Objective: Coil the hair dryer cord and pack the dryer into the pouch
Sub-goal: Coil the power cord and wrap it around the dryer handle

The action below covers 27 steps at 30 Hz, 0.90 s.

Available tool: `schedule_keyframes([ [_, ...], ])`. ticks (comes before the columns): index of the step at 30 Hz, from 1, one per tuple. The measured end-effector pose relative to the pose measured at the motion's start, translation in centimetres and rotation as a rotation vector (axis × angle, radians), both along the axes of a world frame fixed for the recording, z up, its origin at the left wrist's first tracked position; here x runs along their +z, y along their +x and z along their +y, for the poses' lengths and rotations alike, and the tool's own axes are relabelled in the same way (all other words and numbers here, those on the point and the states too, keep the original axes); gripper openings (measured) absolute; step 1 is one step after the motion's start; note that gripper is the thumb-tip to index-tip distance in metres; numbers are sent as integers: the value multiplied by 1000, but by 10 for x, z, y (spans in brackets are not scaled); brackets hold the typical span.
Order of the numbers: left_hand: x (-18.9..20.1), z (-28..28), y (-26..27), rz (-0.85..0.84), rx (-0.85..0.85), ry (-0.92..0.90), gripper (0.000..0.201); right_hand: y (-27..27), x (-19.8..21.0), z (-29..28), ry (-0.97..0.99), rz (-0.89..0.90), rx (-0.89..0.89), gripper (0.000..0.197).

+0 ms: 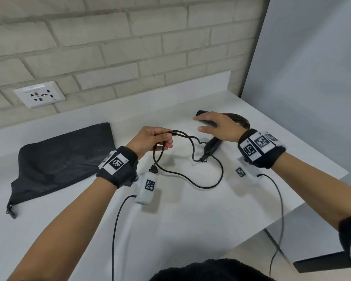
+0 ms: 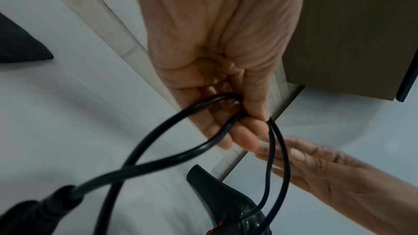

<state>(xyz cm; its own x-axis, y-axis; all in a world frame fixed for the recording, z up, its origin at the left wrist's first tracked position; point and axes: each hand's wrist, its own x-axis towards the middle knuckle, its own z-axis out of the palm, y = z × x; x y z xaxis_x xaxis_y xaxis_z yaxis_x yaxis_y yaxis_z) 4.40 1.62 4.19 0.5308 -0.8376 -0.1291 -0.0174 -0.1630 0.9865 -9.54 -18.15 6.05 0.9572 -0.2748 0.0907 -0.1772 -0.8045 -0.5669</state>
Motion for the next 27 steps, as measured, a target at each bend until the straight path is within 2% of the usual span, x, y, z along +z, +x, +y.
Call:
schedule_keyframes([
  [3,4,-4,-2,-15,7,-12,12,19,9,16,146,114,148,29],
  [5,5,-3,-2,-4,24,-28,12,26,8,20,282,216,157,26],
  [8,6,-1,0,31,35,-46,12,29,6,19,471,240,129,24],
  [10,4,0,-2,73,19,-45,13,28,5,17,547,176,71,21],
  [15,-8,2,-8,129,13,-9,15,21,9,3,770,-117,-167,20],
  [17,-13,5,-10,113,-16,19,15,13,13,-4,867,-112,-230,23],
  [19,-16,6,-11,100,-37,39,18,7,17,-7,871,13,-249,21],
  [22,-13,4,-13,120,-44,31,19,6,19,-1,571,236,-128,21],
  [24,-8,2,-16,115,-55,31,16,11,18,5,493,209,-16,20],
  [27,-9,3,-12,118,15,2,16,14,20,8,648,59,-81,29],
])
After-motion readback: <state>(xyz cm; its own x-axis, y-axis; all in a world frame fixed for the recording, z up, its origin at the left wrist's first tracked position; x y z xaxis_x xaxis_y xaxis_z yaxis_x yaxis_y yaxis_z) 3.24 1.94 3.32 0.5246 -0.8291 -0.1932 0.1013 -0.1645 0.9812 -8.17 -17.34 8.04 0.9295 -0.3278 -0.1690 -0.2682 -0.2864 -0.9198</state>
